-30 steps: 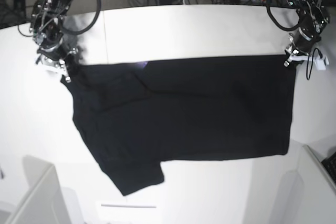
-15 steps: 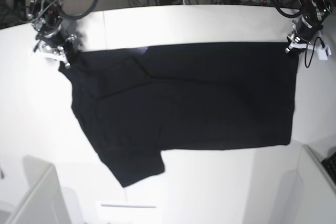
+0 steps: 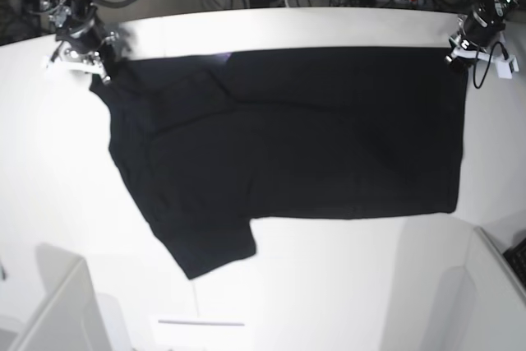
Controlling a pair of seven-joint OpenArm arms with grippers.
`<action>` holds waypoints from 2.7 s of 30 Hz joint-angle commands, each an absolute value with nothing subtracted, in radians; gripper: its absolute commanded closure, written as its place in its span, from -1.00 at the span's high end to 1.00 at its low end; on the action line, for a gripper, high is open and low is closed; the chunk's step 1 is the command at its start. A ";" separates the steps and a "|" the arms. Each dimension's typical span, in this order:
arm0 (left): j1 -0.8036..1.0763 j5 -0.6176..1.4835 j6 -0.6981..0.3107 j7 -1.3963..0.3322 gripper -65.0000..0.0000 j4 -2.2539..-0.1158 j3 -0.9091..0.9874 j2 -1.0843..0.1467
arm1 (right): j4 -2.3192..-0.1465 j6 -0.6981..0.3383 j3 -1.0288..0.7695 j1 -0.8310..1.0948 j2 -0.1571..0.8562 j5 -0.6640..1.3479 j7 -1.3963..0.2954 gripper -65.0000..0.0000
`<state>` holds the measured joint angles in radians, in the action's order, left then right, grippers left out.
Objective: Fold the T-shirt properly
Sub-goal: 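Drag the shirt edge with both grippers toward the robot base, then move the right gripper to the shirt's hem corner and grasp it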
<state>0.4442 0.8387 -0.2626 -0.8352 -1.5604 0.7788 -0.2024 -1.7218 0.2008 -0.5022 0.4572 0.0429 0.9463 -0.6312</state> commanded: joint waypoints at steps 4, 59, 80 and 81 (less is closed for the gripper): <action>0.472 0.848 -0.265 -0.817 -1.00 -1.578 0.786 -0.222 | -1.765 0.193 -0.519 0.496 0.030 0.955 -0.613 -1.00; 0.576 0.848 -0.265 -0.817 0.30 -1.577 0.796 -0.222 | -1.817 0.191 -0.530 0.622 0.028 0.955 -0.613 0.00; 0.568 0.848 -0.266 -0.811 0.38 -1.750 1.038 -0.254 | -1.942 0.191 -0.650 0.568 0.053 0.951 -0.616 0.22; 0.562 0.848 -0.266 -0.811 0.38 -1.771 1.038 -0.252 | -1.949 0.191 -0.630 0.561 0.056 0.951 -0.616 0.22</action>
<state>0.5560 0.8391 -0.2615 -0.8291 -1.7565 1.0294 -0.2371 -1.9285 0.2008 -0.6243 0.5575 0.0486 0.9382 -0.6270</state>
